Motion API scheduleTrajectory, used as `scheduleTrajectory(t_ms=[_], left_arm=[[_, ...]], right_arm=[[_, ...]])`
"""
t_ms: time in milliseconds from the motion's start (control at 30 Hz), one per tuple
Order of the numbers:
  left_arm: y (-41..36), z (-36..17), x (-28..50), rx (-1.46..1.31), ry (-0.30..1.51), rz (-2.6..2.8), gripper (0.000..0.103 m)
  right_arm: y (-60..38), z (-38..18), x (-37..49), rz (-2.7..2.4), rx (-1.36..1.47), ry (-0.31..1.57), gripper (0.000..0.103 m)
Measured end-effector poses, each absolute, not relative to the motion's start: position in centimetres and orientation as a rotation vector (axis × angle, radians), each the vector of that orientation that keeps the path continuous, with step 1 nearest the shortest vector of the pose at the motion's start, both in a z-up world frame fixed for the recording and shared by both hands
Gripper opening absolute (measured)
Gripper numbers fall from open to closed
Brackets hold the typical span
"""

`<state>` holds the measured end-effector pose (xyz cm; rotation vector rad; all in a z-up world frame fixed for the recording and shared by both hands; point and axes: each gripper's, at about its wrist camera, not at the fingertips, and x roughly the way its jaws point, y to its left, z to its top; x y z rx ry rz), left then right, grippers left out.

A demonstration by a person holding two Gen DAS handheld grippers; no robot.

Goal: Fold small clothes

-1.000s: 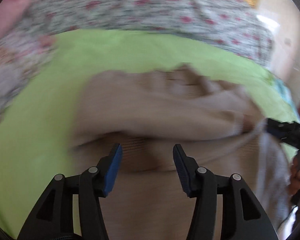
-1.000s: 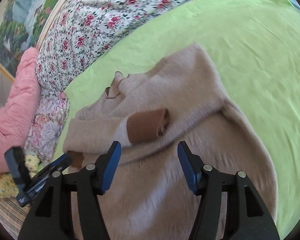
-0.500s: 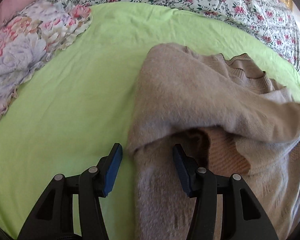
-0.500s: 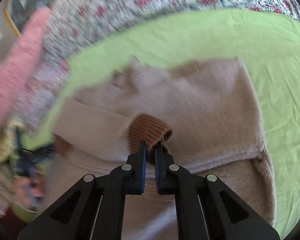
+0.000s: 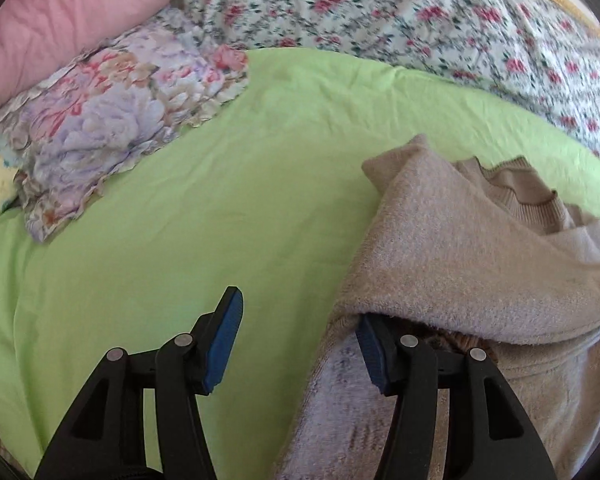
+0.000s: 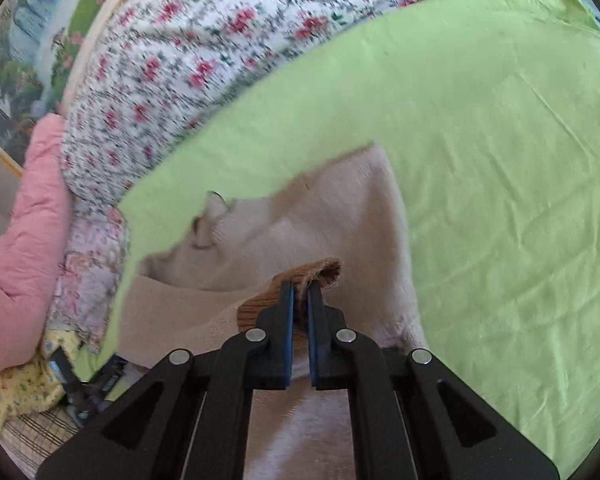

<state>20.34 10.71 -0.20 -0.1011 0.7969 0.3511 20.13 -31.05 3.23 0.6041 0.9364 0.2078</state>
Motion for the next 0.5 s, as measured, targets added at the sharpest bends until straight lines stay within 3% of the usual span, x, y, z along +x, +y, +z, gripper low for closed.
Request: scheduleTrajectory(t_ms=[233, 433, 500], left_arm=[[11.5, -2.5, 21.7, -0.107, 0.9, 0.329, 0.06], [12.0, -2.2, 21.3, -0.115, 0.895, 0.279, 0.062], [11.8, -2.3, 21.3, -0.111, 0.894, 0.276, 0.062]], right_arm=[[-29.1, 1.7, 20.7, 0.129, 0.45, 1.033, 0.007], [-28.1, 4.1, 19.4, 0.058, 0.4, 0.982, 0.018], [-26.3, 6.0, 19.6, 0.145, 0.416, 0.931, 0.03]])
